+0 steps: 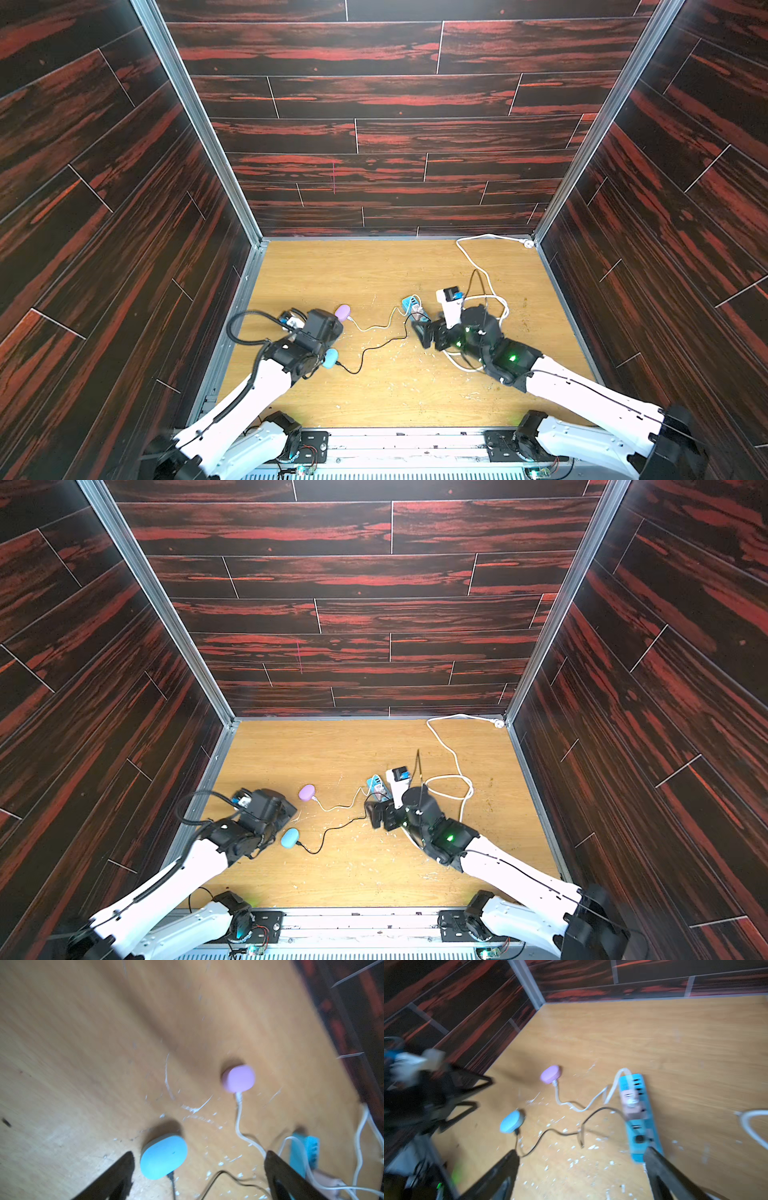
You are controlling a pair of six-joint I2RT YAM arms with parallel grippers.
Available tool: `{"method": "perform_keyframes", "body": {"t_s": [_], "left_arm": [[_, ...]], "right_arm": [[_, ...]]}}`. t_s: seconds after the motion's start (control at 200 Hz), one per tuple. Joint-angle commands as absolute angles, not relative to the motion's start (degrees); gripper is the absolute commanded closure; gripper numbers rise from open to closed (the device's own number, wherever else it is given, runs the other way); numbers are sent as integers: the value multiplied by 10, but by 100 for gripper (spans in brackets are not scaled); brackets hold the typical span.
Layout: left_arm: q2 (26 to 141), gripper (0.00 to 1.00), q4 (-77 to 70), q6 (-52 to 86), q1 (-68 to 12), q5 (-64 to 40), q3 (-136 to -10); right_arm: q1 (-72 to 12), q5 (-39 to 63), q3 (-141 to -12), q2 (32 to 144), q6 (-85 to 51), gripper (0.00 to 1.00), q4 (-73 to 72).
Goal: Charge the bluetooth headset
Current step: Place the bluetooth headset at the center of the board, then reset both arms
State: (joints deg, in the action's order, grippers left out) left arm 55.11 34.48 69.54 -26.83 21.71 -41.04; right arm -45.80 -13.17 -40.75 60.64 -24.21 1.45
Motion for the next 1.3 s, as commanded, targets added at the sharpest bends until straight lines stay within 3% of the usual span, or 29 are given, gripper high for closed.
{"method": "perform_keyframes", "body": {"t_s": [0.0,0.15,0.271,0.376,0.441,0.571,0.832,0.942,0.992,1.067,1.092,1.147,1.247,1.297], "left_arm": [[546,0,405,605,-251,272,-444],[561,0,353,507,-193,290,-469],[595,0,306,417,-177,355,-505],[616,0,177,290,-176,458,-475],[645,0,103,220,-168,522,-449],[716,0,36,178,-131,543,-432],[802,0,-243,134,-100,521,-322],[821,1,-337,113,-93,500,-283],[815,3,-372,83,-93,477,-266],[810,4,-483,56,-84,443,-215],[814,4,-518,60,-78,436,-197],[838,2,-606,69,-62,410,-163],[875,1,-588,36,-55,294,-178],[903,0,-613,37,-48,296,-189]], "right_arm": [[-402,-181,-431,598,-244,1,55],[-315,-279,-453,616,-232,1,56],[-252,-418,-455,665,-231,1,32],[-200,-462,-430,703,-202,1,-34],[-179,-492,-392,729,-150,1,-127],[-164,-547,-315,798,-22,1,-350],[-106,-438,-170,873,54,1,-733],[-90,-388,-145,906,48,2,-801],[-84,-370,-143,890,32,3,-771],[-37,-253,-134,873,-3,9,-742],[-15,-206,-133,869,-18,2,-725],[22,-112,-132,909,-34,1,-764],[22,-126,-168,906,-39,1,-691],[22,-127,-162,891,-38,1,-677]]}}
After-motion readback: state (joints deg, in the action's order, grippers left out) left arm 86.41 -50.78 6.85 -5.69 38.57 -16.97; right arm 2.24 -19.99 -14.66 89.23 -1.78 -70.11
